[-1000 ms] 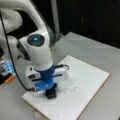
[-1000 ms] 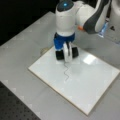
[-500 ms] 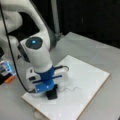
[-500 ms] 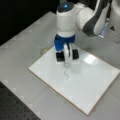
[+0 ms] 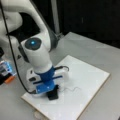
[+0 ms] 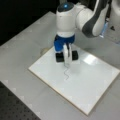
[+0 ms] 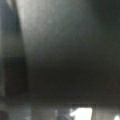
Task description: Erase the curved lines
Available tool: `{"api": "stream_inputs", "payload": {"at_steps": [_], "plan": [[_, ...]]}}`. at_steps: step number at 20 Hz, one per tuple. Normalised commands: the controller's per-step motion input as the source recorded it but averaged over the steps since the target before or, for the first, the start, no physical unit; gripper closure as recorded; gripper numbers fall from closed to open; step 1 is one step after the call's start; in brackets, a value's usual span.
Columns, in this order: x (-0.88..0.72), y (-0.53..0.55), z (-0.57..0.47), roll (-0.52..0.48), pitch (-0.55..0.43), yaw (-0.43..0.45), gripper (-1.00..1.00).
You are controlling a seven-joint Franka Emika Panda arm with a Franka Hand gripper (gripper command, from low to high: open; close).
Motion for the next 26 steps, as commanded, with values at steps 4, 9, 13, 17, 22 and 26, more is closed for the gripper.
{"api": "stream_inputs", "payload": {"at_steps": [4,9,13,17,22,26], "plan": [[0.05,0.17,-0.18,0.052,-0.076,-0.087,1.0],[0.06,0.16,-0.2,0.073,-0.062,-0.114,1.0],[0.1,0.11,-0.21,0.093,-0.046,-0.096,1.0],[0.16,0.06,-0.2,0.098,-0.035,-0.04,1.0],[0.17,0.03,-0.21,0.091,-0.039,-0.027,1.0],[0.14,0.06,-0.19,0.085,-0.018,-0.043,1.0]]}}
